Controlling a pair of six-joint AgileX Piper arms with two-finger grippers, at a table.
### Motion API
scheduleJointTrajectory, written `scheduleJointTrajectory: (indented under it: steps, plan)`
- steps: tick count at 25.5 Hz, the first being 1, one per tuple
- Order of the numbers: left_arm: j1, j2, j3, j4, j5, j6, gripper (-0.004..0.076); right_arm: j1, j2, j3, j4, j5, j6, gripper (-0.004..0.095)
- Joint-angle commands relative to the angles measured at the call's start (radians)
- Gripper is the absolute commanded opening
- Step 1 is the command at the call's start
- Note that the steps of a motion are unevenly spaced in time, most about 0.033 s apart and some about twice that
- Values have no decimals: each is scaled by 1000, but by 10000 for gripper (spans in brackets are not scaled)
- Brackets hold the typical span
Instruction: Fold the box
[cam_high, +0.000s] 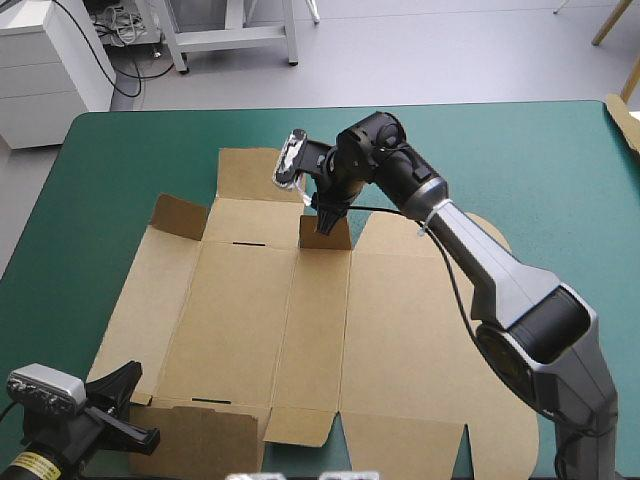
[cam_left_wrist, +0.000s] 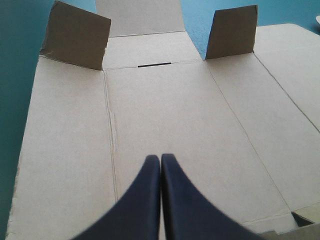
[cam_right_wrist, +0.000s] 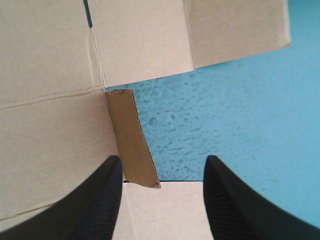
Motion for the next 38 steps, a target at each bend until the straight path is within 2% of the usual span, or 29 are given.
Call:
scheduleJointTrajectory:
  steps: [1, 3, 5, 9, 11, 19, 33, 35, 38]
  plan:
    - [1, 17, -23, -11, -75, -6, -8, -4, -161, -33, 5, -22, 100, 465]
    - [1, 17, -23, -11, -75, -6, -8, -4, -239, -33, 5, -22, 185, 465]
    - [1, 17, -23, -11, -75, -6, -8, -4, -302, -33, -11, -22, 269, 414]
    - [1, 17, -23, -11, -75, -6, -8, -4, -401, 28, -60, -22, 398, 153]
    - [1, 17, -23, -11, -75, -6, -8, -4, -483, 139, -87, -22, 446, -19]
    - [1, 17, -23, -11, -75, -2, -8, -4, -840, 612, -127, -40, 579, -16]
    - [1, 17, -23, -11, -75, -2, -1, -4, -1451, 1334, -117, -308, 748, -16]
    - [1, 17, -23, -13, -75, 1, 30, -4, -1509, 1397, -117, -320, 776, -16]
    - [1, 17, -23, -32, -75, 22, 176, -4, -1600, 1475, -117, -322, 804, -16]
